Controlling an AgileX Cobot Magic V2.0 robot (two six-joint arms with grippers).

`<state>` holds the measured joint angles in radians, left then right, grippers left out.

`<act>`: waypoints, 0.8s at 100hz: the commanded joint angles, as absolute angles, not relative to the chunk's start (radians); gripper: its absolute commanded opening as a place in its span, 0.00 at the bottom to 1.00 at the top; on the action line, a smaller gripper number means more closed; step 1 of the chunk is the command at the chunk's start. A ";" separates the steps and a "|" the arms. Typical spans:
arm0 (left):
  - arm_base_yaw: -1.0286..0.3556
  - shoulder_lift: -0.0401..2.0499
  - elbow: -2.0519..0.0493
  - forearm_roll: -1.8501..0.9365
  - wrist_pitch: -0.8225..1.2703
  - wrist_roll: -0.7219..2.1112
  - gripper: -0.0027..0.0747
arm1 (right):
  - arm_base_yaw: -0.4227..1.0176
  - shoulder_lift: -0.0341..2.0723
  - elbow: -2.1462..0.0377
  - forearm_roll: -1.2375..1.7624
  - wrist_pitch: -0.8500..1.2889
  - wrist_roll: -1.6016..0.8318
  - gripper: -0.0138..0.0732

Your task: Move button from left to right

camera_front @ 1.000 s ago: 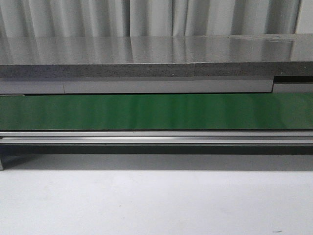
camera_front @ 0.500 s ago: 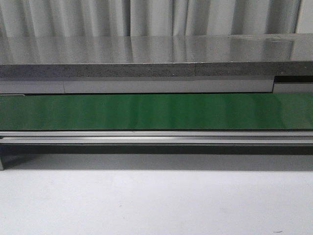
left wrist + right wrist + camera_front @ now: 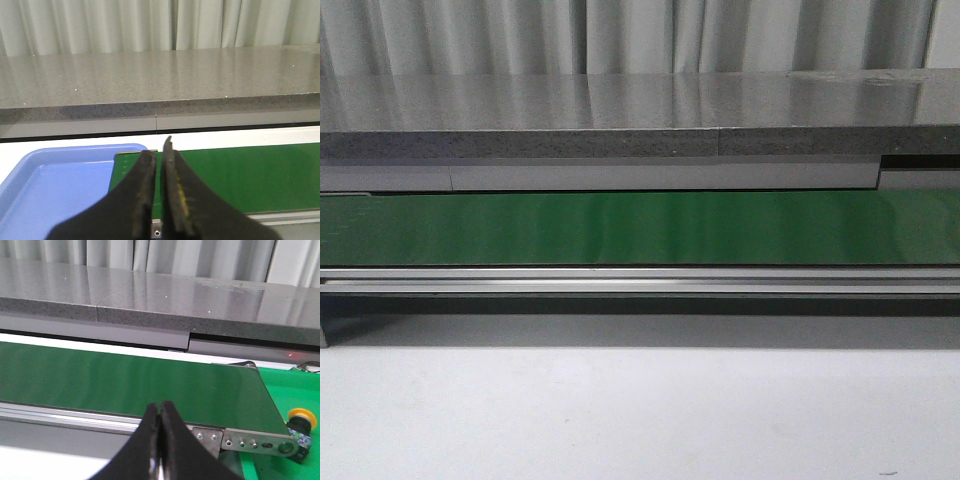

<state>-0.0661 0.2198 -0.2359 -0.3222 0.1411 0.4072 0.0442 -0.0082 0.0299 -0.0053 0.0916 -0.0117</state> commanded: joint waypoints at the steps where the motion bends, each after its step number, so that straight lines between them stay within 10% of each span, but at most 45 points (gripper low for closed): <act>1: -0.075 0.228 -0.264 -0.332 0.067 0.408 0.04 | 0.047 -0.026 0.030 -0.018 0.019 -0.012 0.08; 80: -0.075 0.217 -0.235 0.070 0.049 -0.048 0.04 | 0.047 -0.026 0.030 -0.018 0.019 -0.012 0.08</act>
